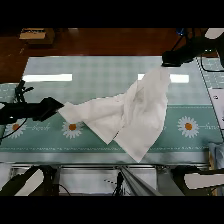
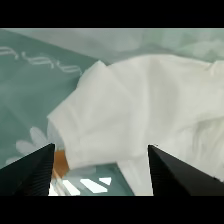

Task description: Fold the shirts.

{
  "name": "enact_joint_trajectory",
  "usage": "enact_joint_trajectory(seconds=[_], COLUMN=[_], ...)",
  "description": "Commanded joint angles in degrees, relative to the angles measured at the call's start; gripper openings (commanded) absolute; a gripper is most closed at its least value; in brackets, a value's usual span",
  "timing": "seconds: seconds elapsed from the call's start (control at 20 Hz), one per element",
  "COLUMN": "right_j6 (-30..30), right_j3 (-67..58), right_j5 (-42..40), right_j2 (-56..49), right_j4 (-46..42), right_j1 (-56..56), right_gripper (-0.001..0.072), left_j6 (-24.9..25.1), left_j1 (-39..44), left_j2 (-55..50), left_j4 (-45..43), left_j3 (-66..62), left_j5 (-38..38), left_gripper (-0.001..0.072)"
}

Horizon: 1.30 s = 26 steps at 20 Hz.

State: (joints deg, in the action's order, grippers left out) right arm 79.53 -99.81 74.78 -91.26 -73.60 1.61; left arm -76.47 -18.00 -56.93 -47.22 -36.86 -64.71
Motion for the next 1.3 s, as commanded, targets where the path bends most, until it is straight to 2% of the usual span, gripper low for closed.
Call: enact_joint_trajectory(seconds=[0.0, 0.15, 0.3, 0.55, 0.8, 0.9, 0.95, 1.05, 1.1, 1.25], right_j6=[-0.31, -0.33, -0.33, -0.33, -0.33, -0.35, -0.35, -0.37, -0.44, -0.7], right_j3=[-0.04, -0.04, -0.04, -0.04, -0.04, -0.04, -0.04, -0.04, -0.04, -0.04], right_j5=[0.24, 0.74, 0.81, 1.38, 1.53, 1.73, 1.92, 2.36, 2.56, 2.71], right_j2=[-0.22, -0.22, -0.24, -0.22, -0.22, -0.22, -0.22, -0.24, -0.22, -0.22], right_j4=[-0.68, -0.7, -0.7, -0.7, -0.72, -0.94, -1.2, -1.81, -1.99, -1.97], right_j1=[-0.13, -0.13, -0.13, -0.13, -0.13, -0.13, -0.13, -0.13, -0.13, -0.13], right_gripper=[0.0024, 0.0024, 0.0023, 0.0023, 0.0023, 0.0023, 0.0023, 0.0024, 0.0023, 0.0023], left_j6=[-6.82, -7.54, -8.48, -14.88, -14.1, -10.91, -8.68, -5.2, -3.89, -3.67], left_j1=[-3.23, -0.68, 6.73, 24.65, 34.38, 36.7, 37.57, 38.84, 39.26, 39.54], left_j2=[1.03, 4.74, 6.82, 3.67, -5.18, -9.66, -11.96, -15.87, -17.66, -21.77], left_j4=[-10.19, -5.81, -1.22, 1.84, 12.87, 17.51, 20.44, 24.74, 25.77, 26.27], left_j3=[-1.99, 2.32, 7.89, 13.25, 13.22, 13.09, 12.81, 11.39, 10.19, 5.97], left_j5=[-14.91, -17.16, -14.75, -1.95, 10.95, 14.78, 15.87, 16.72, 16.76, 16.74], left_gripper=[0.0662, 0.0662, 0.0662, 0.0661, 0.0653, 0.065, 0.059, 0.0541, 0.0444, 0.0435])
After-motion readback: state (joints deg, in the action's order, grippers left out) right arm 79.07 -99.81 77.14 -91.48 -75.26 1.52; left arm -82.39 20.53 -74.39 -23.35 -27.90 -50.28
